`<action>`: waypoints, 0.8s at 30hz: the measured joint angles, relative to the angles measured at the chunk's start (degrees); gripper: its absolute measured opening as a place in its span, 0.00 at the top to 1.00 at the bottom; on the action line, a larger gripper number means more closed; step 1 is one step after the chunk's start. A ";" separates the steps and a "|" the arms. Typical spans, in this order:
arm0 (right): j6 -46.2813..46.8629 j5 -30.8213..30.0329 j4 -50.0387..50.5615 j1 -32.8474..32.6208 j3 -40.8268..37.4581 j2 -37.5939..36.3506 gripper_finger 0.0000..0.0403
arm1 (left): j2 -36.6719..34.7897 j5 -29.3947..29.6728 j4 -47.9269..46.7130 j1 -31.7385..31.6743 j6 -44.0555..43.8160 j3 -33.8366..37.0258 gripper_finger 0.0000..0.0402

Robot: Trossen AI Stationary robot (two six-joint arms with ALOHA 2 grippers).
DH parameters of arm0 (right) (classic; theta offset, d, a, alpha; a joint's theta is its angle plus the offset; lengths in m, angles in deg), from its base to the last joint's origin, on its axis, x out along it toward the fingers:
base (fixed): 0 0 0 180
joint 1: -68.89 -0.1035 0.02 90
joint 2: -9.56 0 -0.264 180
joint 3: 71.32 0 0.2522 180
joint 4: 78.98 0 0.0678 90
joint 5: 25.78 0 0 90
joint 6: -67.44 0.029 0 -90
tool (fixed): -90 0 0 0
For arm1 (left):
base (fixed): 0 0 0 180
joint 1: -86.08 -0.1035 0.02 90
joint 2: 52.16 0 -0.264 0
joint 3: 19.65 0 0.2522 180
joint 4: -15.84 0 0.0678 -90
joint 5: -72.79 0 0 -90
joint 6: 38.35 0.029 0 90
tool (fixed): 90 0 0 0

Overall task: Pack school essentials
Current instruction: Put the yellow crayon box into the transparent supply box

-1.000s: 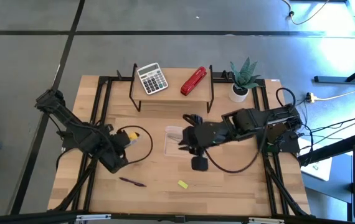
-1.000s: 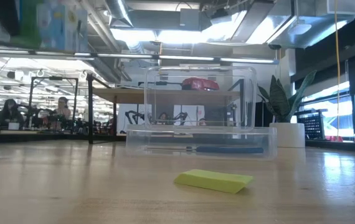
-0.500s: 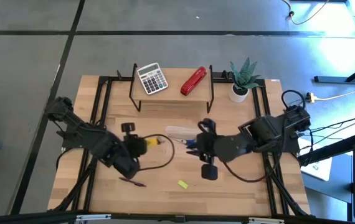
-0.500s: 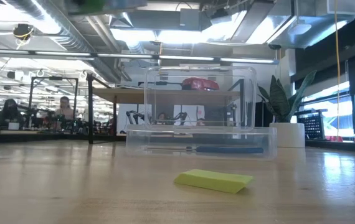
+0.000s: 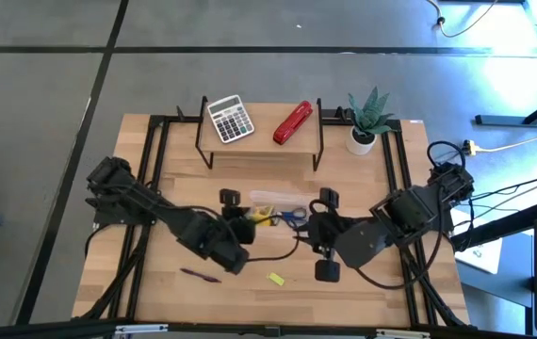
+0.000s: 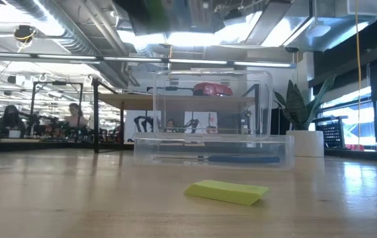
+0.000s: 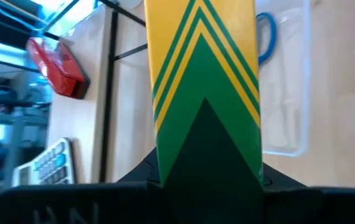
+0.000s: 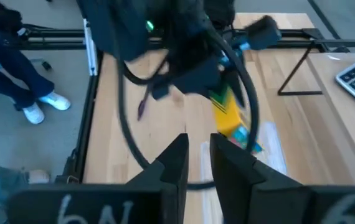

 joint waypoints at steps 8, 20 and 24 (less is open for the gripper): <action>-2.29 -0.86 0.35 -1.85 0.00 -0.49 0.83 | 5.56 5.32 0.41 -0.34 0.24 0.00 0.80; -10.76 -0.88 -1.26 -2.13 0.00 -0.72 0.83 | 11.28 7.02 1.17 -0.35 0.21 0.00 0.80; -10.93 -0.82 -1.58 -2.13 0.00 -0.72 0.83 | 12.40 7.05 1.30 -0.45 0.21 0.00 0.80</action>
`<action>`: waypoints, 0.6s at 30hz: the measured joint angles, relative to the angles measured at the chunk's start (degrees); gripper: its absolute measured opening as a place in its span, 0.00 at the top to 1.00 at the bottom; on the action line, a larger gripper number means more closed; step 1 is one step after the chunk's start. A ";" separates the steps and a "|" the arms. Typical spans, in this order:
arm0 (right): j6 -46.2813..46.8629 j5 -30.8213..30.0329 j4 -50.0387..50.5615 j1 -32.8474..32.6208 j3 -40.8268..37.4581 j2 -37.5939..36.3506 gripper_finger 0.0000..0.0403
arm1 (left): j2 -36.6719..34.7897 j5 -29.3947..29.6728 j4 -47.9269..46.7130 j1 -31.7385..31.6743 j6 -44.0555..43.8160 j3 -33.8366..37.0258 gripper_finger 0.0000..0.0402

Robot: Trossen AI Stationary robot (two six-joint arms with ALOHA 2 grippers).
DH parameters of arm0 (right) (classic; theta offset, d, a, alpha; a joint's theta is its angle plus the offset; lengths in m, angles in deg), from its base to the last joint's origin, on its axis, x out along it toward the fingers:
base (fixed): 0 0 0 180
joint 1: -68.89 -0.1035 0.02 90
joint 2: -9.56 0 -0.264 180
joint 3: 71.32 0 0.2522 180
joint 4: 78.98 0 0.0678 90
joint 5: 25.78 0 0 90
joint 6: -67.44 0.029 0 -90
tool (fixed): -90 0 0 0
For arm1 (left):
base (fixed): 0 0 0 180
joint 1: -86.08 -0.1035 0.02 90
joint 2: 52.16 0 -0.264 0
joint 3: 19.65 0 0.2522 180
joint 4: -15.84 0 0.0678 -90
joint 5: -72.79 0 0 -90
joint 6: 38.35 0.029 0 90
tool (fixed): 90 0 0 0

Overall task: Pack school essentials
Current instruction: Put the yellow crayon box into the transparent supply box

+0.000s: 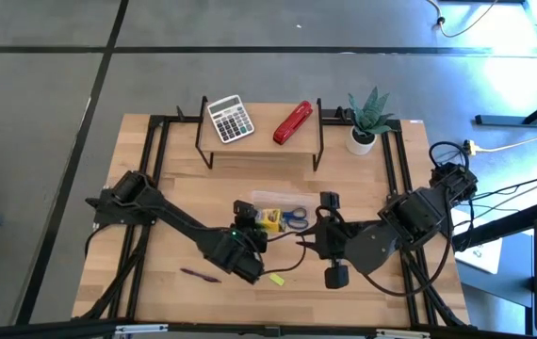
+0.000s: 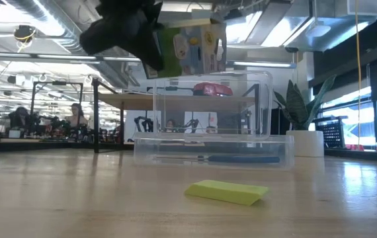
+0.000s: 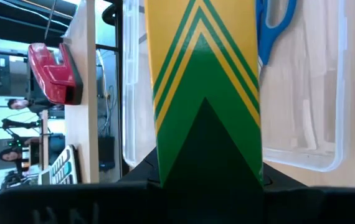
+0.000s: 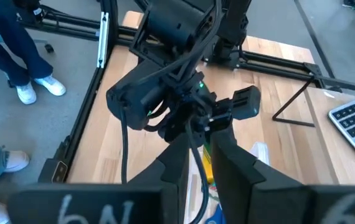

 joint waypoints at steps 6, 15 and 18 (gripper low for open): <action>0.09 0.00 0.10 0.00 0.00 0.00 0.83 | 1.88 0.02 1.36 -0.19 -0.01 0.00 0.80; 0.11 0.02 0.04 0.00 0.00 0.00 0.83 | 2.64 0.37 2.27 -0.34 -0.16 0.04 0.80; 0.13 0.02 0.04 0.00 0.00 0.00 0.83 | 2.64 0.17 2.50 -0.43 -0.12 0.04 0.80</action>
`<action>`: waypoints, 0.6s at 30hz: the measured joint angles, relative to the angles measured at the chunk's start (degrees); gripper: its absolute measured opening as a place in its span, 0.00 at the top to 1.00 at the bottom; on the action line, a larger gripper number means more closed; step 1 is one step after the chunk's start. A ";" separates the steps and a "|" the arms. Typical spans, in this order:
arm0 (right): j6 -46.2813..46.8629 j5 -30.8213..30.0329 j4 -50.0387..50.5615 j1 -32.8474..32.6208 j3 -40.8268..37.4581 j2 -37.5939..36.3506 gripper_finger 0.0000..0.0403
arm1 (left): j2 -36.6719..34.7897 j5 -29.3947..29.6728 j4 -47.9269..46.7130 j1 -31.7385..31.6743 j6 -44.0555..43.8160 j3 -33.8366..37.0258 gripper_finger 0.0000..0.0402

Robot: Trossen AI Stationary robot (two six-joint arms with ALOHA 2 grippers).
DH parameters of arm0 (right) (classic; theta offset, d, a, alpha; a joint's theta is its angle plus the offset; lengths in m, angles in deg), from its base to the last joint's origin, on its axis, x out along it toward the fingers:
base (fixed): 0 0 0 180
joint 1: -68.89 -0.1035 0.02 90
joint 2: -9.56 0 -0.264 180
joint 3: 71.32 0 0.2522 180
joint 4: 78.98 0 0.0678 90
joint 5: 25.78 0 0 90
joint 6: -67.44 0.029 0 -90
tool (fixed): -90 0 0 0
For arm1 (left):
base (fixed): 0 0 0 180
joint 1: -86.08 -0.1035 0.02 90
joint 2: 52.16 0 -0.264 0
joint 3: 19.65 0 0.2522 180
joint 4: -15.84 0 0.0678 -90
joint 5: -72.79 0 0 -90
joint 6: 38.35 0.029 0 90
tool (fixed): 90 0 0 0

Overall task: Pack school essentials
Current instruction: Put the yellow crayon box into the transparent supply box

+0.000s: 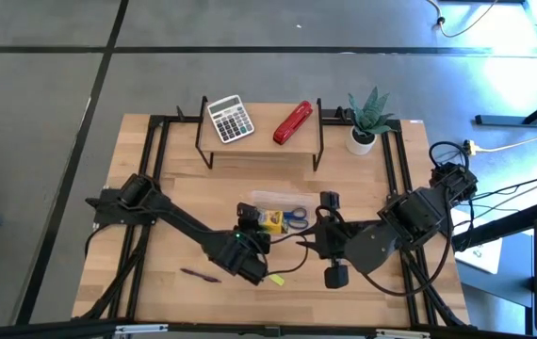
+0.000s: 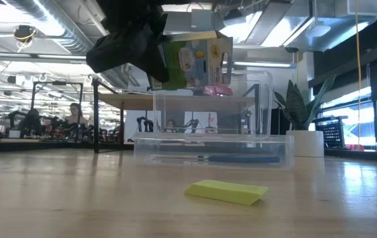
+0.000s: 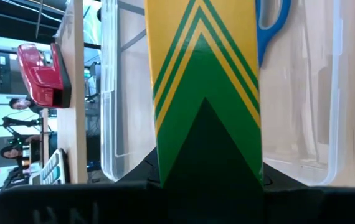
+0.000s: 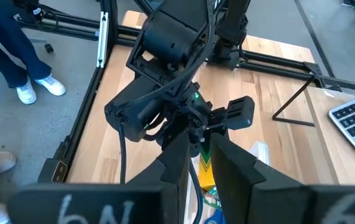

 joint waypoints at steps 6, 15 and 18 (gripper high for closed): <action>0.00 0.07 0.00 0.00 0.00 0.00 0.83 | 0.00 -0.20 0.17 0.02 0.12 0.00 0.80; 0.00 0.04 -0.02 0.00 0.00 0.00 0.83 | 0.00 -0.21 1.61 -1.01 0.03 0.00 0.80; 0.00 0.02 -0.02 0.00 0.00 0.00 0.83 | 0.00 0.27 -0.20 -1.70 0.09 0.03 0.80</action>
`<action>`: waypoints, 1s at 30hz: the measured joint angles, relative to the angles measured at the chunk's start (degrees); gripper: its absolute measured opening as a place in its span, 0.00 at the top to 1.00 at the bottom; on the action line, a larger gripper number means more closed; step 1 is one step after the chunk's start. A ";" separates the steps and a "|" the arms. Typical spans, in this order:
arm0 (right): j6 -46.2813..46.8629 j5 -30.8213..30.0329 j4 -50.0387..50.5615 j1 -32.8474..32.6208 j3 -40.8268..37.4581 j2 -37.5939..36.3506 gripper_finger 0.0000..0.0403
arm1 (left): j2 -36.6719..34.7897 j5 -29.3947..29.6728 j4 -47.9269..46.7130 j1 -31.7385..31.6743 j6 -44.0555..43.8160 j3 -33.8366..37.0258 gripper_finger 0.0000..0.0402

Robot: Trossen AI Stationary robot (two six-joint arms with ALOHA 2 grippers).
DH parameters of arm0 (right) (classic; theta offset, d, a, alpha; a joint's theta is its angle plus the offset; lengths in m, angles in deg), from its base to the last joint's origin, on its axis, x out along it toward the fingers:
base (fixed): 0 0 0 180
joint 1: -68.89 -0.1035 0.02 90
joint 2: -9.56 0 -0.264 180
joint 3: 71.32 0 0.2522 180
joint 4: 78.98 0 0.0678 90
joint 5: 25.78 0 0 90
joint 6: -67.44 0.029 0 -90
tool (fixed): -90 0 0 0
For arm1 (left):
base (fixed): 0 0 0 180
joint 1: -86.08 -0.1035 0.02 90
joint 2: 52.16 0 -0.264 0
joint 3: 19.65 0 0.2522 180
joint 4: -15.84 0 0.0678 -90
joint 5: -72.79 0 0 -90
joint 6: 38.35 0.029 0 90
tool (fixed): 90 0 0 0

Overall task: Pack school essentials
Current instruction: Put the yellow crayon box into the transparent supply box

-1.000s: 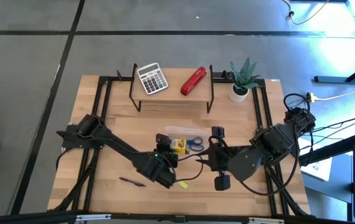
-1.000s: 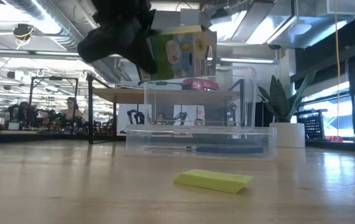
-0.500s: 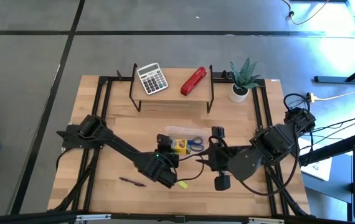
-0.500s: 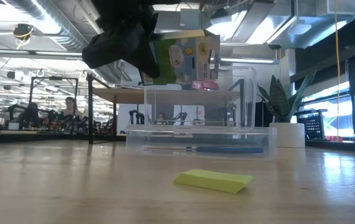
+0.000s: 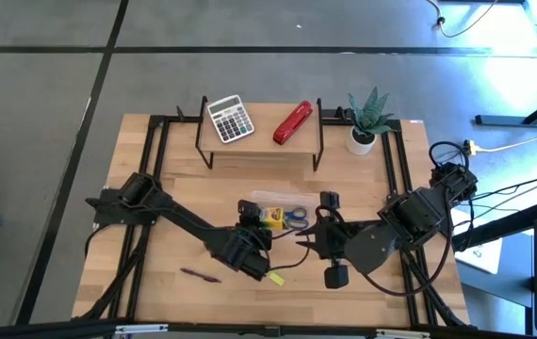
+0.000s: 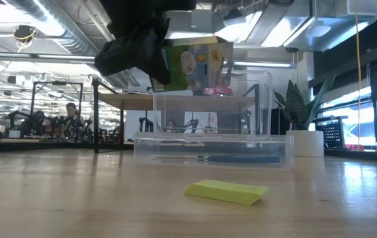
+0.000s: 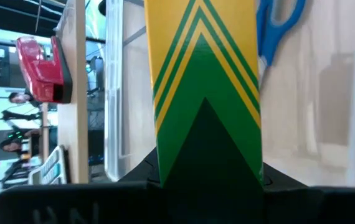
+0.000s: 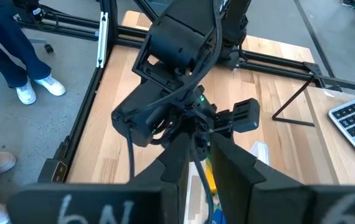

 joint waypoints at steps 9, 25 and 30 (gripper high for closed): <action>0.02 0.00 -0.02 0.00 0.00 0.00 0.83 | 0.00 0.38 3.91 -1.55 2.89 0.02 0.80; 0.02 -0.02 -0.06 0.02 0.00 0.02 0.83 | 1.25 -3.33 9.67 -0.30 6.81 0.02 0.80; 0.02 0.33 -0.24 0.02 0.00 0.02 0.83 | 1.49 -4.57 10.38 0.23 7.47 0.02 0.80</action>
